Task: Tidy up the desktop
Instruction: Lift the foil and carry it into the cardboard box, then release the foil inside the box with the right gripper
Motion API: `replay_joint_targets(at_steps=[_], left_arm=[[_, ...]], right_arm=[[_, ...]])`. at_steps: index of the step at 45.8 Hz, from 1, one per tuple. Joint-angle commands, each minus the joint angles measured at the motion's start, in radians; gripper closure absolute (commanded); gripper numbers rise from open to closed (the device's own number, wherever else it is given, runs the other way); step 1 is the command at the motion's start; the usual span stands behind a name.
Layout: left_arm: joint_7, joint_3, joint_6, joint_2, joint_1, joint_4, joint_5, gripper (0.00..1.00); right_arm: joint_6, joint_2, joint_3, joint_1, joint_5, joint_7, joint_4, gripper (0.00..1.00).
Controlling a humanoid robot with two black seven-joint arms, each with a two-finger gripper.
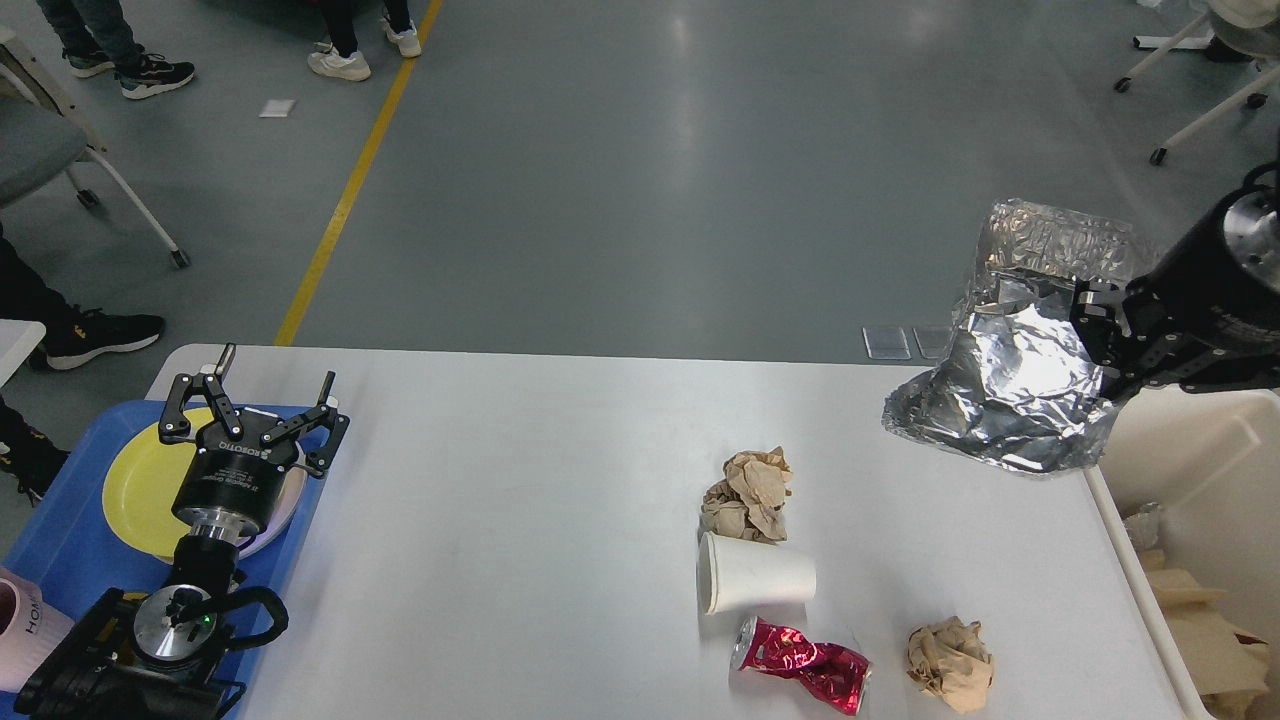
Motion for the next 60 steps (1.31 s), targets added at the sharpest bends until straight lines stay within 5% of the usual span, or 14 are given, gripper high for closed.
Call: replay_joint_targets(at_steps=[1, 16, 28, 36, 44, 60], left_arm=[[0.000, 0.000, 0.000, 0.000, 0.000, 0.000, 0.000, 0.03], [0.000, 0.000, 0.000, 0.000, 0.002, 0.000, 0.000, 0.03], [0.000, 0.000, 0.000, 0.000, 0.002, 0.000, 0.000, 0.03], [0.000, 0.000, 0.000, 0.000, 0.002, 0.000, 0.000, 0.03], [0.000, 0.000, 0.000, 0.000, 0.002, 0.000, 0.000, 0.03], [0.000, 0.000, 0.000, 0.000, 0.002, 0.000, 0.000, 0.03]], right_arm=[[-0.023, -0.099, -0.021, -0.038, -0.022, -0.001, -0.018, 1.00], [-0.149, -0.521, -0.049, -0.324, -0.160, -0.015, -0.311, 1.00], [-0.187, -0.583, 0.277, -0.931, -0.156, -0.012, -0.736, 1.00], [-0.190, -0.496, 0.587, -1.432, -0.156, -0.010, -1.196, 1.00], [-0.217, -0.313, 0.693, -1.741, -0.145, -0.010, -1.569, 1.00], [-0.454, -0.172, 0.719, -1.919, -0.140, -0.015, -1.658, 1.00]])
